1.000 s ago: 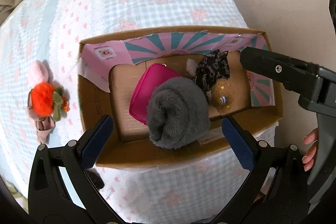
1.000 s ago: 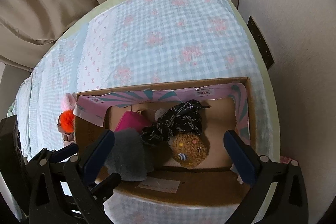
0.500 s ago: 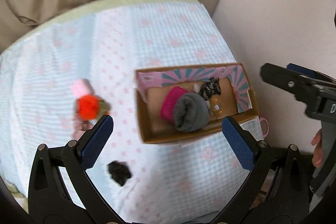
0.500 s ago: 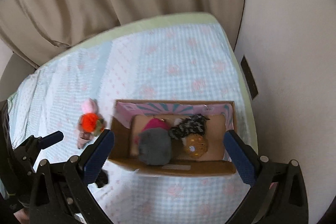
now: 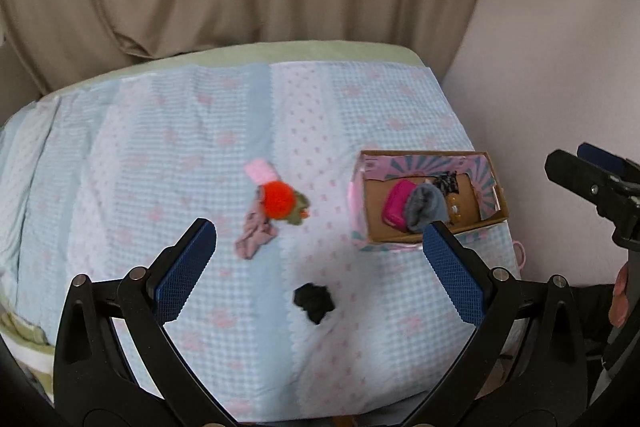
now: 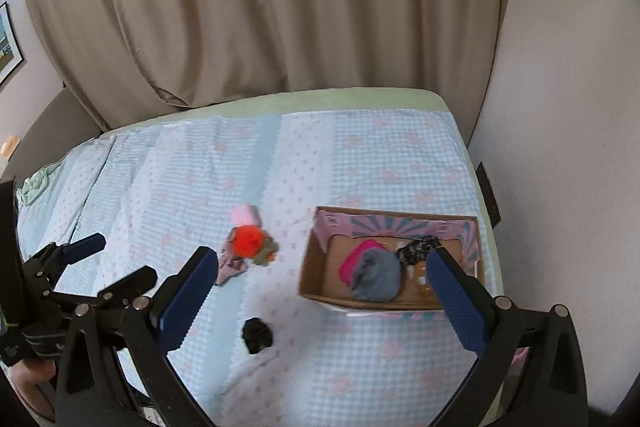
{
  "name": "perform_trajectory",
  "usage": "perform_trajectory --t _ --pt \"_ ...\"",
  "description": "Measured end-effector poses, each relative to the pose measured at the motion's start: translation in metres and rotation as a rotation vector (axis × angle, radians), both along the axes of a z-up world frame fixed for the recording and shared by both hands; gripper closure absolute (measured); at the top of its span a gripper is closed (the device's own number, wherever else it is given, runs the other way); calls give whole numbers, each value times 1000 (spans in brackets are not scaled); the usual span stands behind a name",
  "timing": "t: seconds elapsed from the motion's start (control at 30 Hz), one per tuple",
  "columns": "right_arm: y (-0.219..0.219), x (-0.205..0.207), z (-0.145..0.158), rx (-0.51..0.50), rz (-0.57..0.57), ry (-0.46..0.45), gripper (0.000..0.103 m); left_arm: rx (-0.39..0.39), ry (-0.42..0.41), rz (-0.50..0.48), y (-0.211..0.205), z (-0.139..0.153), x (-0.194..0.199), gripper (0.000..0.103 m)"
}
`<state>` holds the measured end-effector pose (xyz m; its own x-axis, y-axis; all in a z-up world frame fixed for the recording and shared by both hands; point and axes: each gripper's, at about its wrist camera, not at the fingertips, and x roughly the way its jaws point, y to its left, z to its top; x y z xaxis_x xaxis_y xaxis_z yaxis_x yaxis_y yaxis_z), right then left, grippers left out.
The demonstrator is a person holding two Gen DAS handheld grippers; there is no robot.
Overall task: Organize soft objects
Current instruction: 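Move both tools back toward the black sock and red pompom toy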
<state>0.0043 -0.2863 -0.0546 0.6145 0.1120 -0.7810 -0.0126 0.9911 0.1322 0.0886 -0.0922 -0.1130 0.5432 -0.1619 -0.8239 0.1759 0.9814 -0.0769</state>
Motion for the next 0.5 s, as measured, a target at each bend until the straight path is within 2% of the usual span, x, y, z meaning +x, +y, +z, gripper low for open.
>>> perform_trajectory --t 0.2,0.5 --pt "39 -15 3 -2 -1 -13 0 -23 -16 21 50 10 -15 0" --pt "76 -17 -1 -17 -50 -21 0 -50 -21 -16 96 5 -4 0"
